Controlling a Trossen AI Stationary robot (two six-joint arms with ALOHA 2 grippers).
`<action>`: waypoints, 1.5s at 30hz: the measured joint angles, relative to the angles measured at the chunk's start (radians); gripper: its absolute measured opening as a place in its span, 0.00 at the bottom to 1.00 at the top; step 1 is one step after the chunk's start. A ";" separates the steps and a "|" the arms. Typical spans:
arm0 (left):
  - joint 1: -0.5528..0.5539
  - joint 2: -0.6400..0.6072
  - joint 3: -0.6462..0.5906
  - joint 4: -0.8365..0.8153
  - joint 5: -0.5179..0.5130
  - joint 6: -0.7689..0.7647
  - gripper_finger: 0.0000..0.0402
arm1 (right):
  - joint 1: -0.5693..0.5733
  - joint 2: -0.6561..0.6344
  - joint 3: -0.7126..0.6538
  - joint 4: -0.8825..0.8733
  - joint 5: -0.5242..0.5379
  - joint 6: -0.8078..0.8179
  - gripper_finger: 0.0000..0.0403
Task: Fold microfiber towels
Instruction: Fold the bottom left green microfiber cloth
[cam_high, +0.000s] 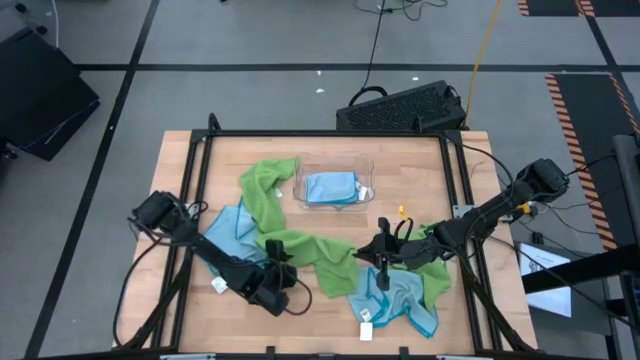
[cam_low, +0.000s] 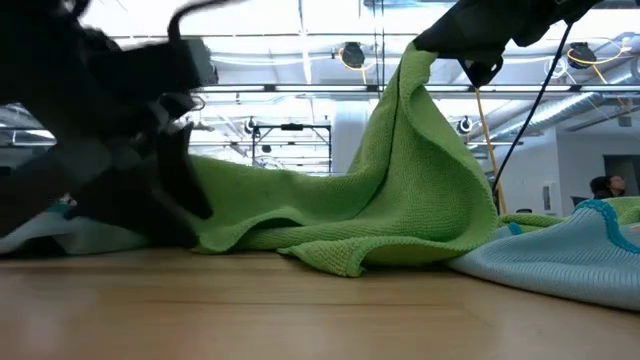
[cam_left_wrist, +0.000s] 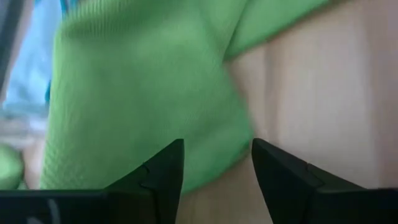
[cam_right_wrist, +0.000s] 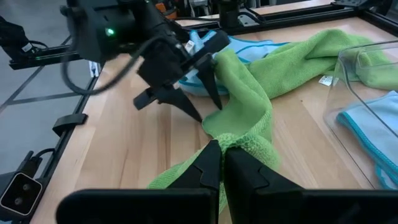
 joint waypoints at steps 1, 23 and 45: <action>0.004 0.000 0.000 -0.016 0.013 -0.010 0.48 | 0.000 0.000 0.000 0.000 0.000 0.000 0.01; 0.085 -0.003 0.002 0.039 0.193 0.074 0.16 | 0.001 0.000 0.000 -0.001 -0.001 -0.003 0.01; -0.132 -0.280 0.128 0.058 -0.136 0.017 0.01 | 0.033 -0.093 0.010 -0.015 0.002 0.018 0.01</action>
